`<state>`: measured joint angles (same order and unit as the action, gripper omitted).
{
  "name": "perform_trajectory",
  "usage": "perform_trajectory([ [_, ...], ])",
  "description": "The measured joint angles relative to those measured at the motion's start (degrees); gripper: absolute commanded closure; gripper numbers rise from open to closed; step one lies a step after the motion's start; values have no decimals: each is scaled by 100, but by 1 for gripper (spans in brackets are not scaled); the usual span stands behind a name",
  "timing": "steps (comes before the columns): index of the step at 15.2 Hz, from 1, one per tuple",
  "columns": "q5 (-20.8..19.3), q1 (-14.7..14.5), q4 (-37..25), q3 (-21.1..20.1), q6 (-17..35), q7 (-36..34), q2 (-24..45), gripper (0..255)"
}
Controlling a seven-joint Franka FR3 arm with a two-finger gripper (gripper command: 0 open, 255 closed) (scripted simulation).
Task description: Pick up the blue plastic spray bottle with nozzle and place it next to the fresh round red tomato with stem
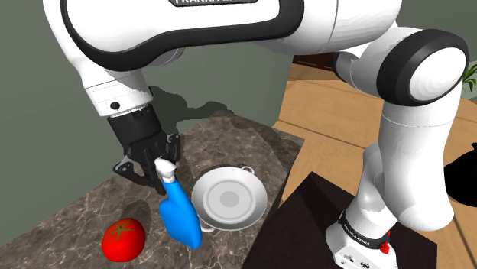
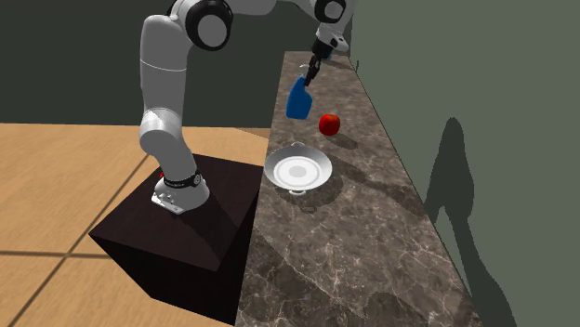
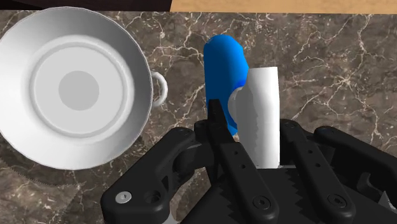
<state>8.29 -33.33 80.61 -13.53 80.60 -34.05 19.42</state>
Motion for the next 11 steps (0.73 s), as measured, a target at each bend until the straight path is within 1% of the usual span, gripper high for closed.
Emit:
perform_trajectory([
  [11,-18,-6,789,14,817,127,37,255],
])
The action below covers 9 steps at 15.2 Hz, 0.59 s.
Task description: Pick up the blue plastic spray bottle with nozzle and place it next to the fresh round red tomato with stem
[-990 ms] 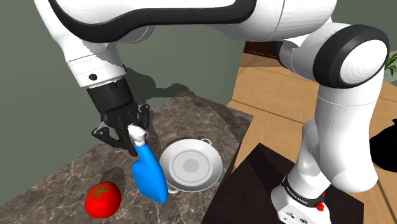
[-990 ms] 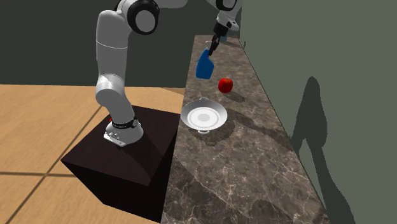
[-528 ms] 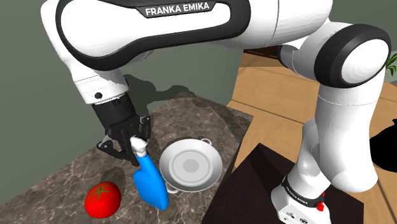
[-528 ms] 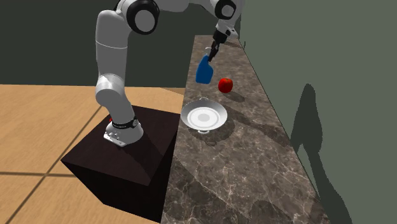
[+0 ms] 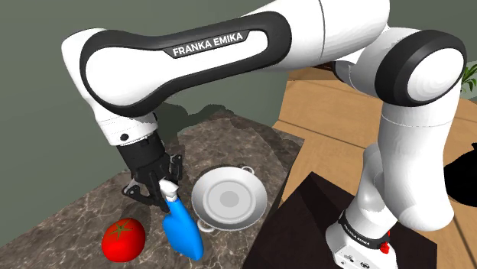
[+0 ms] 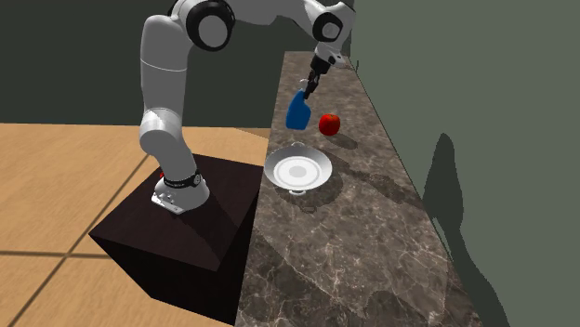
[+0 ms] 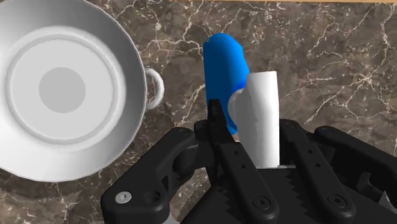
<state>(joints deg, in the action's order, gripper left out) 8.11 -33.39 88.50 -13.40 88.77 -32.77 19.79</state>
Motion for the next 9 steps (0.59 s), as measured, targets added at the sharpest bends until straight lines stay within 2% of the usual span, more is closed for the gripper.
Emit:
perform_trajectory([
  [9,-31,-7,479,20,623,100,156,255],
])
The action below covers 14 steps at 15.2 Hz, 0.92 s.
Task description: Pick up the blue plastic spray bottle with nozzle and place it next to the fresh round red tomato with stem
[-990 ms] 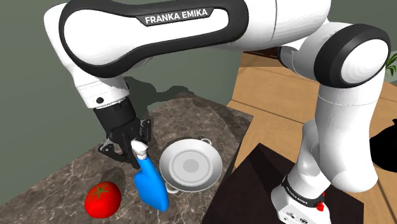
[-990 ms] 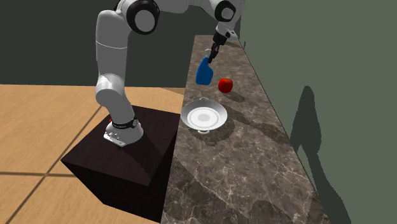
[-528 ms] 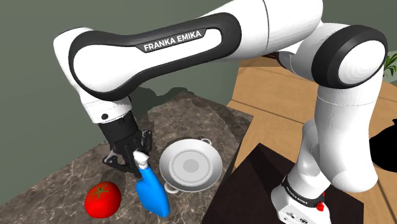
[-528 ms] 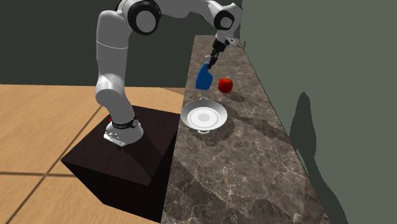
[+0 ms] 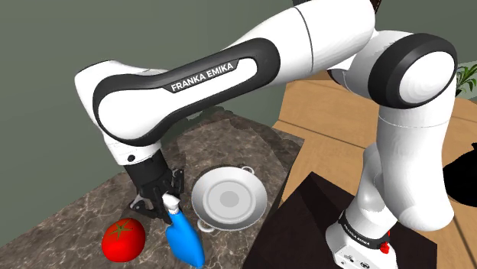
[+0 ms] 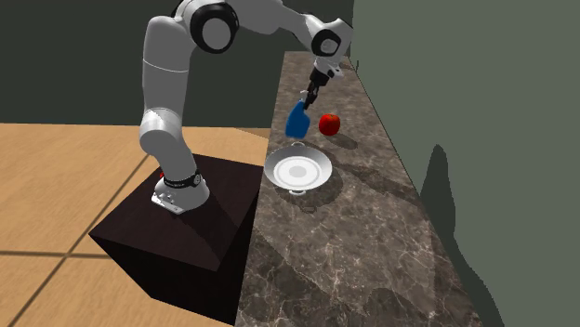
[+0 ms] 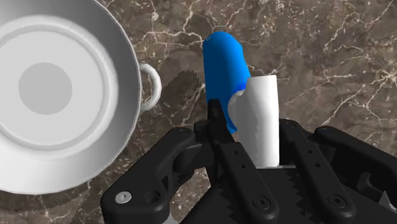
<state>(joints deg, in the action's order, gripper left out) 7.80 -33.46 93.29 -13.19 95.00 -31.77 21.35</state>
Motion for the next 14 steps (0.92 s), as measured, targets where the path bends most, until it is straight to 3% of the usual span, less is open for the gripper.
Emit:
perform_trajectory([
  [14,-49,-23,444,55,952,129,11,255],
])
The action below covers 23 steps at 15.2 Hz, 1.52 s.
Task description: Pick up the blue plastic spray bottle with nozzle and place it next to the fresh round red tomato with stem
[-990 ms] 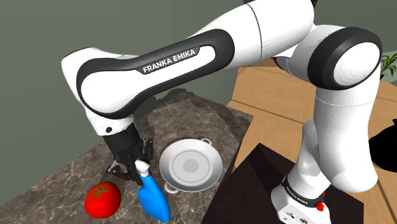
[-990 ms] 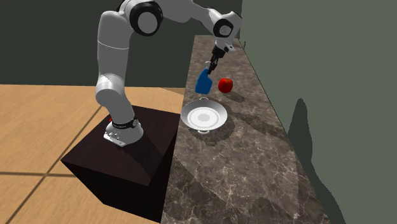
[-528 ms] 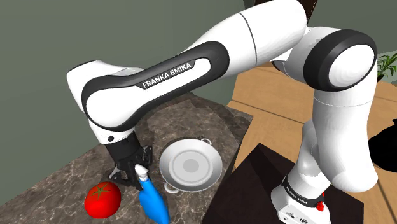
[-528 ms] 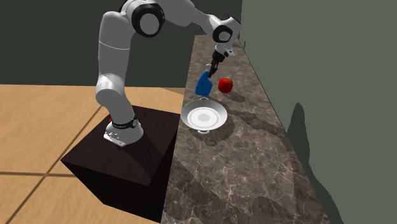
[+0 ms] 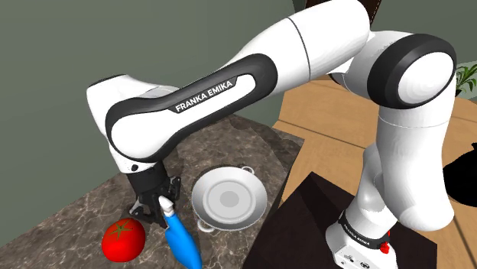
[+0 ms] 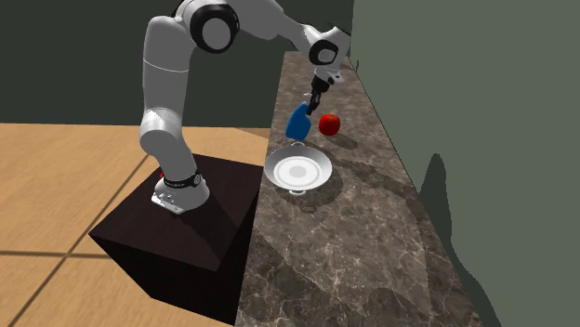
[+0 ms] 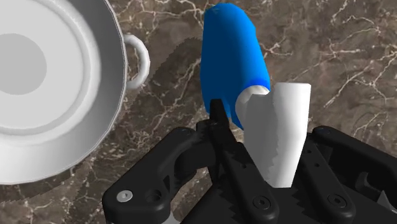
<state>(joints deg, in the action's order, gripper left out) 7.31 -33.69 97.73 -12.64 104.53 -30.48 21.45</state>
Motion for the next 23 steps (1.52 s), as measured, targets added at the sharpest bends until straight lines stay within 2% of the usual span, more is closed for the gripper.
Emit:
perform_trajectory([
  [4,14,20,135,45,348,80,-53,255],
  [7,-23,-40,-102,54,281,13,122,255],
  [8,-16,-38,-4,60,505,30,73,255],
  [9,-2,-41,48,56,628,26,49,0],
  [10,26,-39,164,43,777,28,-2,0],
  [12,-4,-69,-78,45,1188,-10,279,0],
  [14,-21,-129,-234,28,1870,-92,508,0],
  [15,-14,-65,-85,19,2135,-27,465,0],
  [17,-13,-57,-98,21,2180,-21,445,0],
  [20,-577,-380,725,130,2603,-371,-231,0],
  [23,-1607,-825,1612,269,3048,-1047,-936,0],
])
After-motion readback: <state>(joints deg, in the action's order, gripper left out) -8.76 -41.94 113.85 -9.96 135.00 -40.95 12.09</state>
